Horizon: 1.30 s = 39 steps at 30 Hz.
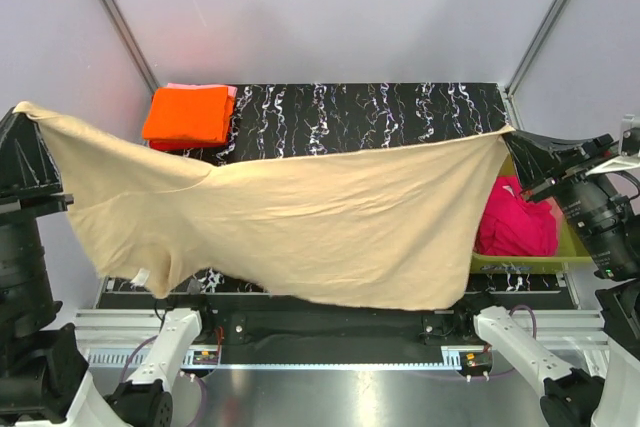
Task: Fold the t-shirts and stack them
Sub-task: Flatten the tshirt out
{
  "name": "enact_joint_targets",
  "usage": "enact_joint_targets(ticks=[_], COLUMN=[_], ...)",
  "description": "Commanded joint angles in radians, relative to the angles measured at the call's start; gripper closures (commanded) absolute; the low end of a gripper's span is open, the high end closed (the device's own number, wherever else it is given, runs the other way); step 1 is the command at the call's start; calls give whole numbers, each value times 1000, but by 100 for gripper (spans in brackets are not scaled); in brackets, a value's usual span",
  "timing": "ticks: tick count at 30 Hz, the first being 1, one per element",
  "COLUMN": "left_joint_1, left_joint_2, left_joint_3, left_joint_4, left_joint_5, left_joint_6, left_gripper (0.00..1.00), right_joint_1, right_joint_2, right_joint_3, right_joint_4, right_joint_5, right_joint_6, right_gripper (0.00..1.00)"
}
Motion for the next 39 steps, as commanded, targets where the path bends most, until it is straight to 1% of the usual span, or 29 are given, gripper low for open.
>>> enact_joint_targets(ticks=[1, 5, 8, 9, 11, 12, 13, 14, 15, 17, 18, 20, 21, 22, 24, 26, 31, 32, 35, 39], left_joint_1=[-1, -2, -2, -2, -2, -1, -1, -1, 1, 1, 1, 1, 1, 2, 1, 2, 1, 1, 1, 1], left_joint_2=[74, 152, 227, 252, 270, 284, 317, 342, 395, 442, 468, 485, 500, 509, 542, 565, 620, 626, 643, 649], left_joint_3=[45, 39, -27, -109, -210, -313, -355, -384, -422, -456, -516, -586, -652, -682, -755, -786, -877, -884, -892, -865], left_joint_4=[-19, -4, 36, 84, 154, 195, 267, 281, 289, 287, 312, 353, 388, 404, 453, 462, 505, 507, 507, 495], left_joint_5=[5, -21, 26, 26, 49, 51, 51, 54, 51, 45, 45, 34, 36, 7, 3, 11, 11, 8, -16, -42], left_joint_6=[39, 135, 212, 247, 284, 307, 342, 361, 388, 399, 410, 413, 405, 399, 372, 359, 339, 341, 341, 338], left_gripper=[100, 100, 100, 100, 100, 100, 100, 100, 100, 100, 100, 100, 100, 100, 100, 100, 100, 100, 100, 100], right_joint_1=[-3, -1, -3, -1, -4, -4, -4, -4, -6, -6, -4, -6, -6, -6, -6, -6, -4, -3, -3, -4], right_joint_2=[44, 149, 275, 301, 393, 427, 462, 537, 573, 658, 682, 749, 772, 797, 886, 968, 1094, 1129, 1194, 1225], right_joint_3=[37, 20, -41, -63, -117, -135, -158, -166, -169, -196, -210, -239, -244, -249, -241, -209, -174, -170, -151, -131], right_joint_4=[20, 47, 90, 122, 159, 207, 228, 251, 259, 278, 300, 324, 333, 345, 374, 377, 402, 422, 452, 494], right_joint_5=[80, 89, 135, 149, 183, 189, 189, 166, 148, 102, 97, 97, 85, 71, 57, 57, 89, 147, 239, 298], right_joint_6=[1, -33, -53, -65, -71, -71, -73, -73, -75, -76, -76, -122, -154, -171, -217, -231, -268, -280, -331, -372], right_gripper=[100, 100, 100, 100, 100, 100, 100, 100, 100, 100, 100, 100, 100, 100, 100, 100, 100, 100, 100, 100])
